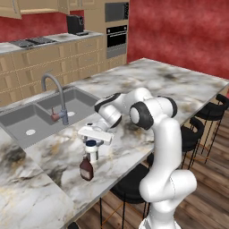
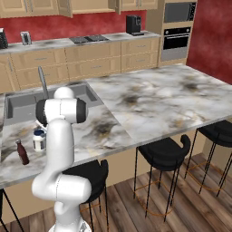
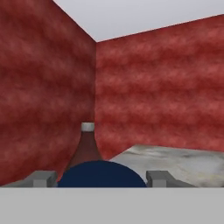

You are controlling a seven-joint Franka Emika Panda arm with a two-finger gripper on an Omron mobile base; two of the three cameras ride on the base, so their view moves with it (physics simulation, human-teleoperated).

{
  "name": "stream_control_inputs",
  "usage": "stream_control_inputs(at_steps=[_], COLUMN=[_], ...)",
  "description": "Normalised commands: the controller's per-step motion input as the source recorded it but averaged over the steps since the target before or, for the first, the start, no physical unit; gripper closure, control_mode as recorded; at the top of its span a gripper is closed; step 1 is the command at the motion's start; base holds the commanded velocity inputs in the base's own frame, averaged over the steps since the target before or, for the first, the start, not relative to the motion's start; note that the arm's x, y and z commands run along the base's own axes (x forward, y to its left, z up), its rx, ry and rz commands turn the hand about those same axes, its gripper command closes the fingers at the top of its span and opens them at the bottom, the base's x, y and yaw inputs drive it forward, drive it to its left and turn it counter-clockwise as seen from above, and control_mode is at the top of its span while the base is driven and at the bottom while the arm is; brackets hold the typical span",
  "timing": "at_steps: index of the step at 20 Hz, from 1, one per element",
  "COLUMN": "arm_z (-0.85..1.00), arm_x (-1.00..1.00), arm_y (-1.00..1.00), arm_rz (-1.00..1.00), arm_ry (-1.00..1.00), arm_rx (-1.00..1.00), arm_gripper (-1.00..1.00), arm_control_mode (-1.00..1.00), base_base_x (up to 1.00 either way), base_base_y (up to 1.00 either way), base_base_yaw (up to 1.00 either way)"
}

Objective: Move the ketchup and mayonnaise from the cabinet to the dining counter.

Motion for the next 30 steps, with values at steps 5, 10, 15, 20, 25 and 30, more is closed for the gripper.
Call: stream_control_inputs(at_steps=[5, 10, 15, 20, 25, 30], arm_z=[-0.44, -0.38, -0.33, -0.28, -0.18, -0.06], arm_x=[-0.21, -0.16, -0.08, -0.1, -0.04, -0.07], arm_y=[0.01, -0.02, -0.1, -0.16, -0.09, -0.17], arm_rz=[0.0, 0.0, 0.0, 0.0, 0.0, 0.0], arm_ry=[0.0, -0.01, -0.03, -0.06, -0.07, -0.07], arm_rx=[-0.09, -0.05, 0.0, 0.0, 0.0, 0.0], arm_gripper=[1.0, 1.0, -1.0, -1.0, -1.0, -1.0], arm_control_mode=[-1.0, -1.0, -1.0, -1.0, -1.0, -1.0], base_base_x=[0.0, 0.0, 0.0, 0.0, 0.0, 0.0], base_base_y=[0.0, 0.0, 0.0, 0.0, 0.0, 0.0], base_base_yaw=[0.0, 0.0, 0.0, 0.0, 0.0, 0.0])
